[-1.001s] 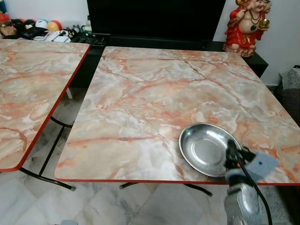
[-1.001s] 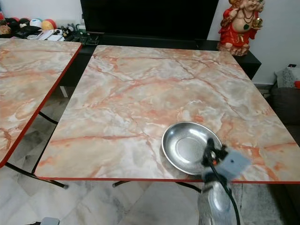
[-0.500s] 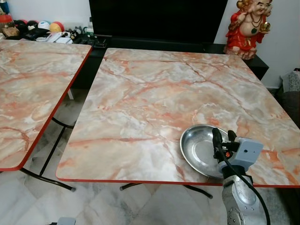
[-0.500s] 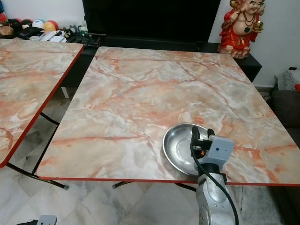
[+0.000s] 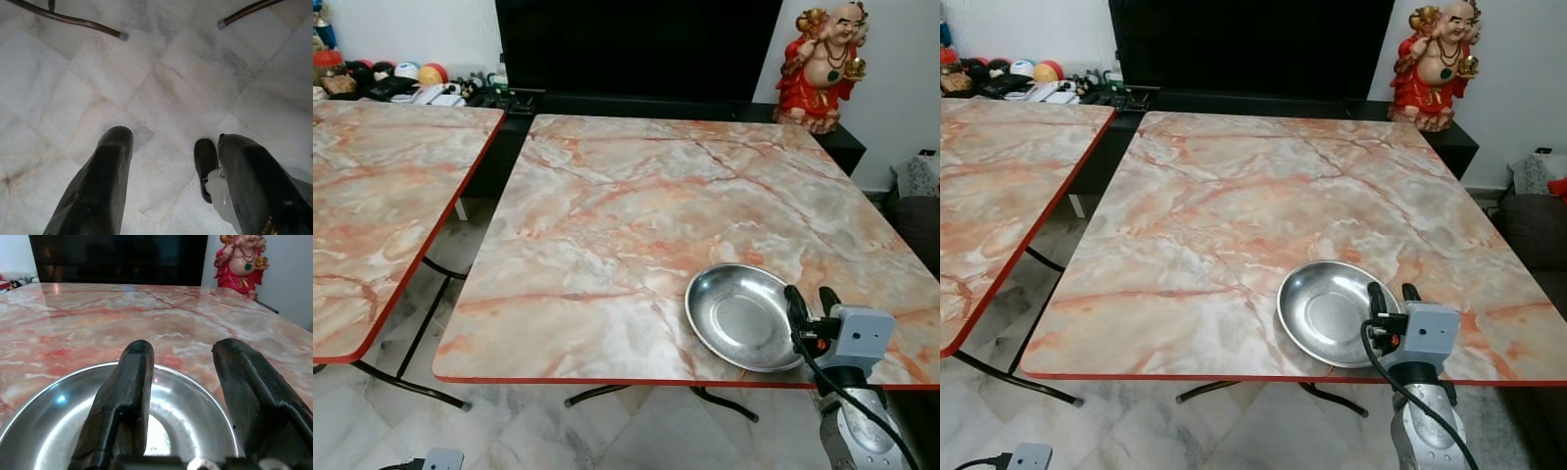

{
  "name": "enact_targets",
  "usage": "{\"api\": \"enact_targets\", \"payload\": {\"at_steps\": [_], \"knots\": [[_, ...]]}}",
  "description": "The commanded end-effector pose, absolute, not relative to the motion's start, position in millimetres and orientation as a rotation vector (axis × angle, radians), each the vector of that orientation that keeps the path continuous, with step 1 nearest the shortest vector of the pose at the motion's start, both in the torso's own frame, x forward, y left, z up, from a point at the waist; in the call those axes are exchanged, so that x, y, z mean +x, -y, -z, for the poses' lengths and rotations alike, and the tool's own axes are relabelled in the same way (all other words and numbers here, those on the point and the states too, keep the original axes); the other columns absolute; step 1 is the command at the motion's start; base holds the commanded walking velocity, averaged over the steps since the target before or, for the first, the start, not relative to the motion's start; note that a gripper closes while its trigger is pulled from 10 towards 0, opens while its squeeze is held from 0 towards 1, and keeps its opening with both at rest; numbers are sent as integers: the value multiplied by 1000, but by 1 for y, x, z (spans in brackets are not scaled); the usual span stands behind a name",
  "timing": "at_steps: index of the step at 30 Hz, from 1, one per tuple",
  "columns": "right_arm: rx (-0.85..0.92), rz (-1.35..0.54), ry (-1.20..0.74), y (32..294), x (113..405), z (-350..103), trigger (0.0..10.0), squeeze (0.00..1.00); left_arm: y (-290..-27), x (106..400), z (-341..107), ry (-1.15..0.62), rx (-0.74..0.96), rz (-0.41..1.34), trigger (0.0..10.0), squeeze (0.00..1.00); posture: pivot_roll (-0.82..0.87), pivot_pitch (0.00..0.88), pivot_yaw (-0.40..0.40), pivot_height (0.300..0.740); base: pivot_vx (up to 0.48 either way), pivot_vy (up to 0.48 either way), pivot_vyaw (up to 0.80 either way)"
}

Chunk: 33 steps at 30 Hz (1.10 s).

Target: Setting the table

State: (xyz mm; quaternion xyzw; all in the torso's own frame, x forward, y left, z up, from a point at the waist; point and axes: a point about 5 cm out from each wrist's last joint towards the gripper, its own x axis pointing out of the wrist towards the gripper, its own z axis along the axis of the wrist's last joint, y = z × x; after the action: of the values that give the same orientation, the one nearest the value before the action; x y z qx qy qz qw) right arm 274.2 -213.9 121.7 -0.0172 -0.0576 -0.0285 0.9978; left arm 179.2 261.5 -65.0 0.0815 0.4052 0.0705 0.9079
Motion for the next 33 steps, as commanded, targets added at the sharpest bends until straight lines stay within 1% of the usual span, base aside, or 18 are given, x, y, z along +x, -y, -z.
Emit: {"api": "enact_targets", "payload": {"at_steps": [1, 21, 22, 25, 27, 29, 33], "knots": [[-38, 59, 129, 215, 272, -124, 10000, 0, -262, 174, 68, -858, 166, -147, 10000, 0, -5, 40, -33, 740, 0, 0, 0], [-38, 59, 129, 215, 272, -124, 10000, 0, -262, 174, 68, -858, 166, -147, 10000, 0, -5, 40, -33, 740, 0, 0, 0], [-43, 51, 127, 215, 271, -124, 10000, 0, -264, 174, 67, -858, 172, -146, 10000, 0, -6, 39, -31, 740, 0, 0, 0], [-65, -36, 68, 203, 264, -101, 10000, 0, -282, 164, 64, -866, 205, -124, 10000, 0, 7, 32, -29, 740, 0, 0, 0], [-82, -38, 62, 207, 263, -101, 10000, 0, -281, 163, 64, -874, 223, -104, 10000, 0, 6, 35, -29, 740, 0, 0, 0], [-89, -9, 62, 216, 264, -101, 10000, 0, -283, 163, 64, -875, 236, -103, 10000, 0, 6, 40, -29, 740, 0, 0, 0], [-87, 5, 66, 219, 264, -102, 10000, 0, -285, 164, 63, -872, 235, -113, 10000, 0, 8, 47, -30, 740, 0, 0, 0]]}}
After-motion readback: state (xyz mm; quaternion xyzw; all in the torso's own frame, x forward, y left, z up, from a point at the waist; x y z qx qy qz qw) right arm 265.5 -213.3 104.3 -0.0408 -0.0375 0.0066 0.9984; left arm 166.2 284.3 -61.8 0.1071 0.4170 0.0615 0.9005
